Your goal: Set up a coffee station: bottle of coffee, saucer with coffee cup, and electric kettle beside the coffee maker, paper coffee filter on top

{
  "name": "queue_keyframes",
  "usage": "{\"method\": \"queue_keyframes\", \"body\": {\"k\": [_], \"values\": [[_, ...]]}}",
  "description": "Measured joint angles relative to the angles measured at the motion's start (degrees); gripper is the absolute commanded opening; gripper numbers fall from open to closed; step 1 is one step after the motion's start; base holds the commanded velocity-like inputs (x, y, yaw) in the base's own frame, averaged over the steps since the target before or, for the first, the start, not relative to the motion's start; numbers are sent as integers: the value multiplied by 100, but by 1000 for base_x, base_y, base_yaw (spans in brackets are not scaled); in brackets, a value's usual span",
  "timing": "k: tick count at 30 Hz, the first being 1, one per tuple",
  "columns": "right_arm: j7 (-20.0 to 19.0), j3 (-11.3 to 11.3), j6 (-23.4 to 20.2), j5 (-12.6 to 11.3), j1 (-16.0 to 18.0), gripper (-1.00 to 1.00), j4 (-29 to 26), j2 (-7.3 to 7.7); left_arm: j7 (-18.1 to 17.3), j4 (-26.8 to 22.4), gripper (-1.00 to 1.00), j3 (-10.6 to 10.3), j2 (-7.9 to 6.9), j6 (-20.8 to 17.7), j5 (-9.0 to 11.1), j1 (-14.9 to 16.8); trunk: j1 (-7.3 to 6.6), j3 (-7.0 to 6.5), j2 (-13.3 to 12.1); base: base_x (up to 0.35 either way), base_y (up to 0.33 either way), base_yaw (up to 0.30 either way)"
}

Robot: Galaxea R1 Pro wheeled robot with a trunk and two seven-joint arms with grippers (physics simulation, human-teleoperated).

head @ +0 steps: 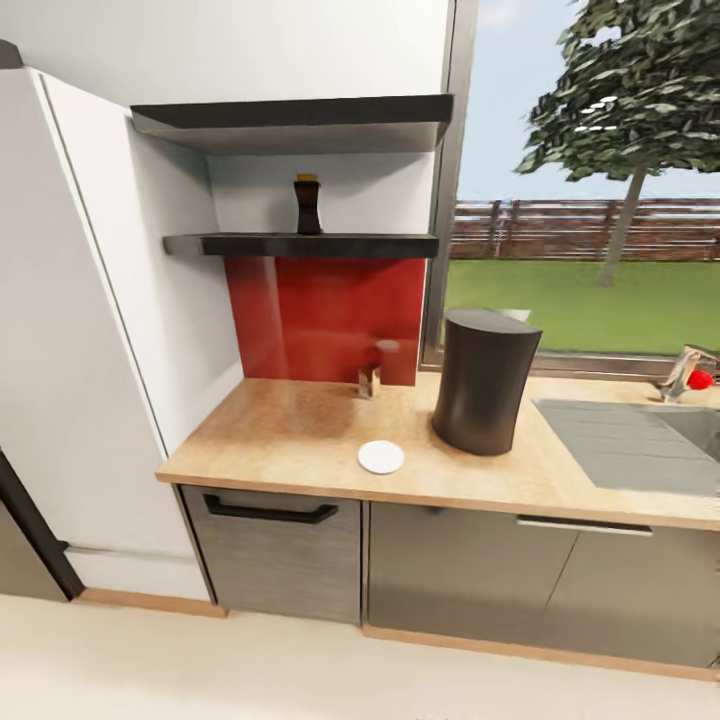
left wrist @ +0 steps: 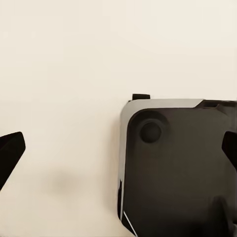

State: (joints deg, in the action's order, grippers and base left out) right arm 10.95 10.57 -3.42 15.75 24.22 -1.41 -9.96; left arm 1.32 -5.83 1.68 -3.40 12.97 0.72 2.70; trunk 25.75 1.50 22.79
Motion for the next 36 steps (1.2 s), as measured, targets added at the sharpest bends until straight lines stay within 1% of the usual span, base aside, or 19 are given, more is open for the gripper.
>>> {"method": "queue_keyframes", "body": {"k": [4,9,10,14,15,16,17,19,20,21,22,23,26,28,30,31,32,33,36], "values": [[2,0,0,0,0,100,0,0,-2,-29,100,0,1,2,-3,5,0,0,0,0,156,-262],[4,0,0,0,0,100,0,0,-12,-308,100,-36,14,6,-43,8,0,0,0,0,24,-262],[4,0,0,0,0,100,-5,0,-15,-669,100,-55,5,10,-75,22,0,-1,0,0,3,-262],[4,0,2,0,1,100,-7,0,-14,-1284,100,-59,-22,32,-78,41,0,-1,0,0,1,-195],[7,-1,8,0,1,100,-7,0,-17,-1589,100,-53,-7,106,-72,53,0,-1,0,0,0,-10],[13,0,26,11,1,100,-8,58,-19,-1982,100,-49,30,260,-53,202,0,1,0,0,0,-7],[10,0,26,9,1,100,-8,94,-15,-3032,100,-49,42,262,-52,277,1,-1,-1,0,0,-4],[4,2,24,-7,2,100,-13,191,-8,-3936,100,-50,99,238,-36,438,1,-1,0,0,0,-1],[-3,8,24,-18,1,100,-12,261,-16,-4538,100,-50,161,125,-35,703,0,-1,0,0,0,0],[-4,10,22,-13,-3,100,-6,286,-15,-4918,100,-51,201,-130,-53,1127,0,-2,1,0,0,0],[-4,14,20,-13,-27,100,-3,301,-11,-5080,100,-50,219,-319,-64,1238,0,-1,0,0,0,0],[-5,17,15,-12,-94,100,0,338,13,-5264,100,-49,232,-595,-74,1477,0,0,1,0,0,0],[-37,18,6,-11,-292,100,5,449,172,-5575,100,-47,256,-1182,-69,2172,0,-1,0,0,0,0],[-245,14,-18,-11,-416,100,10,564,315,-5725,100,-52,326,-1605,-70,2733,0,-2,0,0,0,0],[-607,15,-13,-11,-589,100,8,600,412,-5834,100,-71,428,-2169,-87,3469,0,-1,1,0,0,0],[-660,14,-2,-13,-633,100,6,598,428,-5847,100,-73,449,-2350,-97,3655,0,-1,0,0,0,0],[-731,20,11,-21,-696,100,1,595,489,-5865,100,-75,479,-2746,-106,4075,1,0,-2,0,0,0],[-745,17,13,-19,-704,100,1,595,519,-5869,100,-76,486,-2850,-109,4460,-1,-2,2,0,0,0],[-768,13,16,-15,-715,100,4,591,584,-5861,100,-77,504,-3083,-108,4926,0,-2,1,0,0,0]]}}
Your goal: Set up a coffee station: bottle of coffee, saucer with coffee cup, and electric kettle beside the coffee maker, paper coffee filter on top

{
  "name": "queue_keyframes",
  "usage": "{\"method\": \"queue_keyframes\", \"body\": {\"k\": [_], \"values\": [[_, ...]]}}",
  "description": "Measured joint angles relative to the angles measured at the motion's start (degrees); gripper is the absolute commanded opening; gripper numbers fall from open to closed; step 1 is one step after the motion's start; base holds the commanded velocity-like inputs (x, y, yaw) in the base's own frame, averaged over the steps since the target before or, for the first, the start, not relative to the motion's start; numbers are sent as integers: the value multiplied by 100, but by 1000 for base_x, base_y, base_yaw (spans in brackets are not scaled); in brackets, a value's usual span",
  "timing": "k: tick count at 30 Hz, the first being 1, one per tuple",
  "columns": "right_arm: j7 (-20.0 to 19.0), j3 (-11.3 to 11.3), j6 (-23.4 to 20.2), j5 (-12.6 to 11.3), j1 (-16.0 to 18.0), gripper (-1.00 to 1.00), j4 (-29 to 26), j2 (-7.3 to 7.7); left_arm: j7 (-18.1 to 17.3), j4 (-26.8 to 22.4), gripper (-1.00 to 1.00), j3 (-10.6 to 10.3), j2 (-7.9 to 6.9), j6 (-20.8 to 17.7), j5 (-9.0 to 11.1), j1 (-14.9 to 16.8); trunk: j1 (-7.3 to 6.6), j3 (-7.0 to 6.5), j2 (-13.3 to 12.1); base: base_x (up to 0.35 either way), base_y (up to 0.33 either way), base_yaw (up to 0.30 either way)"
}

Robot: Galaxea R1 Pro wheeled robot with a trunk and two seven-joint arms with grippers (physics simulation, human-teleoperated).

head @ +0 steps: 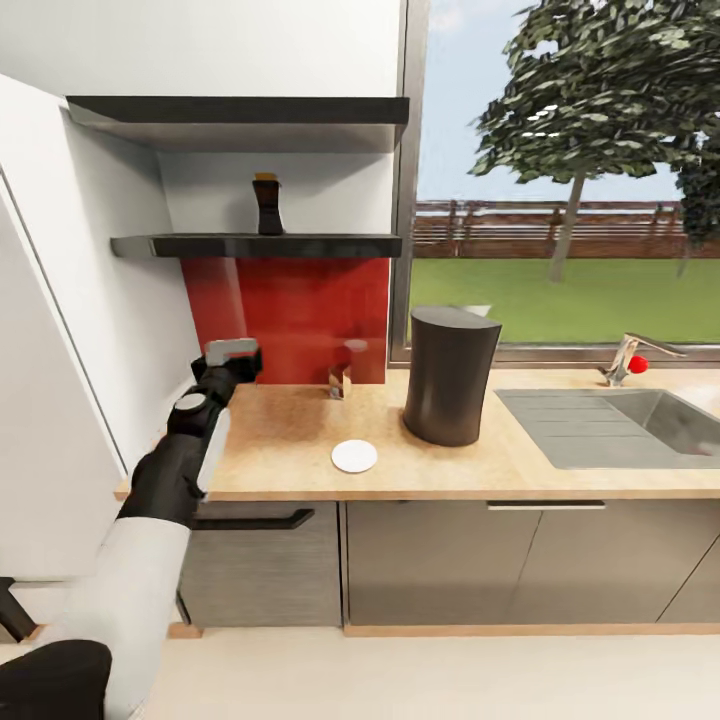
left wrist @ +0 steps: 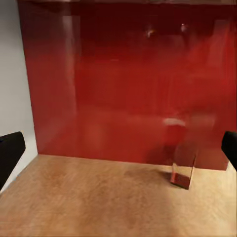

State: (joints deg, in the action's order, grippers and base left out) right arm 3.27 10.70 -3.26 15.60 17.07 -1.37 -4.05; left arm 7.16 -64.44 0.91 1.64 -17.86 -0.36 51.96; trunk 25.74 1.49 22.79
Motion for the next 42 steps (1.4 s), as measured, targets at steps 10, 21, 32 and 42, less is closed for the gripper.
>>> {"method": "queue_keyframes", "body": {"k": [10,21,32,42], "values": [[-19,0,7,-2,-35,100,8,-108,732,429,100,-696,235,-1413,-108,2134,0,0,0,0,0,0],[-22,1,8,3,-54,100,8,-117,849,2971,100,-792,321,-1631,-126,4590,0,1,0,0,0,0],[-10,2,7,15,-250,100,8,-49,864,3793,100,-779,311,-1669,-152,5338,0,1,-1,0,0,0],[-10,1,0,15,-425,100,8,48,996,3520,100,-774,309,-1602,-136,5286,0,1,0,0,0,0]]}}
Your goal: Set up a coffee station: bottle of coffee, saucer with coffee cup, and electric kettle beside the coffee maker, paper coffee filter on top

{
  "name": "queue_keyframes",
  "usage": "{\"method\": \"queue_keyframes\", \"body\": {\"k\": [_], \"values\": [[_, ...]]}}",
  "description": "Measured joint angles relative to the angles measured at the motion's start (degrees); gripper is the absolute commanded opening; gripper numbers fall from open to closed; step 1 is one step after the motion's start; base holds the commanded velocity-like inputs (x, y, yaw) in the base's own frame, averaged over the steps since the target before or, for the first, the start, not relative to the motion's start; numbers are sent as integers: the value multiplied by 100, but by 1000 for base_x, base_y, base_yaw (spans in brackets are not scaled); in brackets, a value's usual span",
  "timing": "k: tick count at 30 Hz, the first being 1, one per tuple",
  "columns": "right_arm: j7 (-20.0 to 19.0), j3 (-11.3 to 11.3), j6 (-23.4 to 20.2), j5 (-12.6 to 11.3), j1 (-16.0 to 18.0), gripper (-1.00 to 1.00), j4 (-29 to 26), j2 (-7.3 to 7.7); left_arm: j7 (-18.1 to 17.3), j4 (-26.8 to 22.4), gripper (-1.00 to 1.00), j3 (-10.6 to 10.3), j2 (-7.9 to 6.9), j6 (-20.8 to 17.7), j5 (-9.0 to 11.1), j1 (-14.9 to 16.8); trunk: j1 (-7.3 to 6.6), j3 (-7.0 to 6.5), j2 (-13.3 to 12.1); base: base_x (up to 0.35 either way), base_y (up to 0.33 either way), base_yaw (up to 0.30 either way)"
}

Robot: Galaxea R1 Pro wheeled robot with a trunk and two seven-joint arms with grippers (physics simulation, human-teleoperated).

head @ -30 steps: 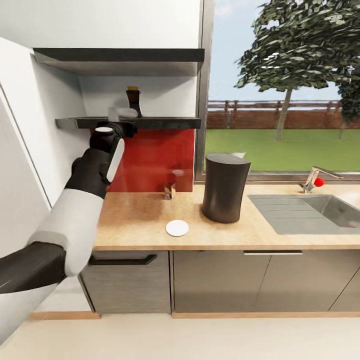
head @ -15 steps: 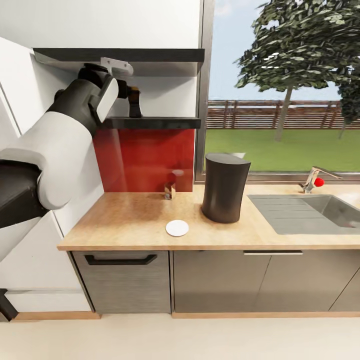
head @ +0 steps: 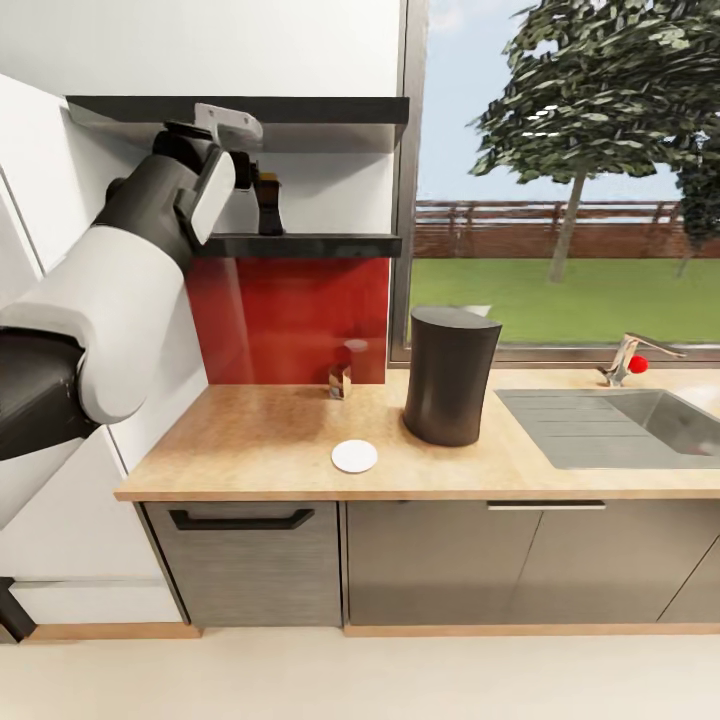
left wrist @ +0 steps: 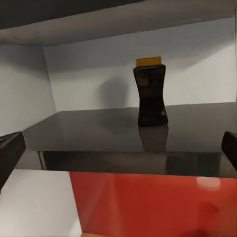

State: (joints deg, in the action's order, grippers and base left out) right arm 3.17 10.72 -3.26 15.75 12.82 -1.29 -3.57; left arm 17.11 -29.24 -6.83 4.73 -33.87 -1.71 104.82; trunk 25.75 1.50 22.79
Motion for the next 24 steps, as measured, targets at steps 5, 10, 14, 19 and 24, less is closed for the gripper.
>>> {"method": "queue_keyframes", "body": {"k": [5,10,14,19,24], "values": [[-6,0,0,3,-23,100,0,55,5,-125,100,-2,-4,29,2,-10,0,0,0,0,0,0],[-14,-1,0,8,-41,100,0,165,6,-139,100,-7,-37,44,-4,-91,-1,1,0,53,0,0],[-12,-2,0,9,-49,100,0,182,5,-144,100,-11,-56,143,-5,-159,-2,1,0,228,0,0],[-9,-7,0,9,-56,100,0,200,-3,-155,100,-9,-46,217,-5,-176,-3,1,0,300,0,0],[-7,-9,0,9,-64,100,0,201,-4,-157,100,-10,-38,224,-5,-178,-2,0,0,277,0,0]]}}
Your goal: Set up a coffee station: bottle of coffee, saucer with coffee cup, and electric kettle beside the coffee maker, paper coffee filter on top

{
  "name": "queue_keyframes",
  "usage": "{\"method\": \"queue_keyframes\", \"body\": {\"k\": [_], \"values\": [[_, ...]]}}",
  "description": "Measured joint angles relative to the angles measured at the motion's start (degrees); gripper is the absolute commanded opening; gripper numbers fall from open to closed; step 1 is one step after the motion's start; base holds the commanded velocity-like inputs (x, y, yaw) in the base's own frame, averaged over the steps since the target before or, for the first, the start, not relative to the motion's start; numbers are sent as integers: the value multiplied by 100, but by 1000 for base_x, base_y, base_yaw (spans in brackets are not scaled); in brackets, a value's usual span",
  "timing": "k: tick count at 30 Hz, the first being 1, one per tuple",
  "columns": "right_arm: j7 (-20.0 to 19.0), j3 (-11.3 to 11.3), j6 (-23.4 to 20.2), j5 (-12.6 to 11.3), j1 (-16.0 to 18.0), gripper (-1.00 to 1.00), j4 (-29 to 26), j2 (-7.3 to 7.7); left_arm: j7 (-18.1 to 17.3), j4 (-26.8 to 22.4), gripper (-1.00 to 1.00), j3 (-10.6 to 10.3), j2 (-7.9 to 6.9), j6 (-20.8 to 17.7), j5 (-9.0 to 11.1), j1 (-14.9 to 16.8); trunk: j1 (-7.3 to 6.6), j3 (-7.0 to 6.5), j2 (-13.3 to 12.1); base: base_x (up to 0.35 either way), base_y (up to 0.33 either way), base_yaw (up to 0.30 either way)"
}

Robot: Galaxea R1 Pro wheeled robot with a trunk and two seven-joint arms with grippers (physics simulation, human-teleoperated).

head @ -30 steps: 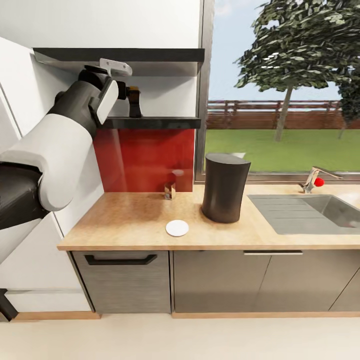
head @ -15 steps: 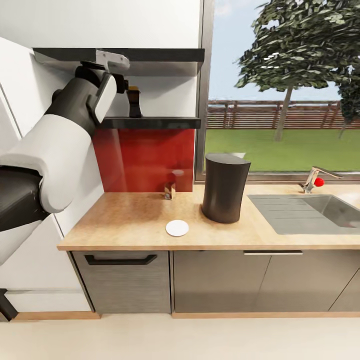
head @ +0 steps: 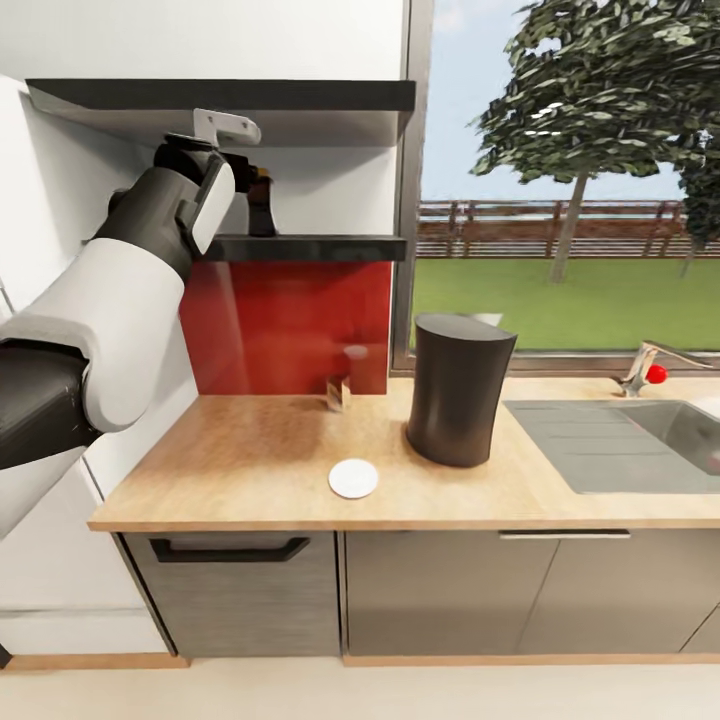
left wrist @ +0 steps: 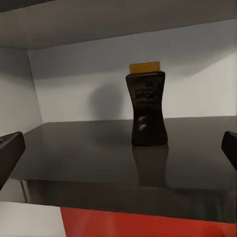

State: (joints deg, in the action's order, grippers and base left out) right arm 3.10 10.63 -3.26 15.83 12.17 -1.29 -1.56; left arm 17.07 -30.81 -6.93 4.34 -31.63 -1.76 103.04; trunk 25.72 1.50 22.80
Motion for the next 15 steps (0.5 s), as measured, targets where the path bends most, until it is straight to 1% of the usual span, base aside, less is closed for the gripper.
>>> {"method": "queue_keyframes", "body": {"k": [5,6,9,15], "values": [[-4,0,0,0,-37,100,0,0,8,14,100,3,-1,7,-1,-20,0,0,0,212,0,0],[-2,1,0,0,-45,100,0,3,8,7,100,1,-1,24,2,-103,0,1,0,295,0,0],[-5,2,0,5,-55,100,0,13,7,4,100,-1,-3,130,1,-202,0,0,-1,320,0,0],[-8,6,0,9,-59,100,0,18,7,9,100,-2,-11,236,0,-244,-1,0,0,331,0,0]]}}
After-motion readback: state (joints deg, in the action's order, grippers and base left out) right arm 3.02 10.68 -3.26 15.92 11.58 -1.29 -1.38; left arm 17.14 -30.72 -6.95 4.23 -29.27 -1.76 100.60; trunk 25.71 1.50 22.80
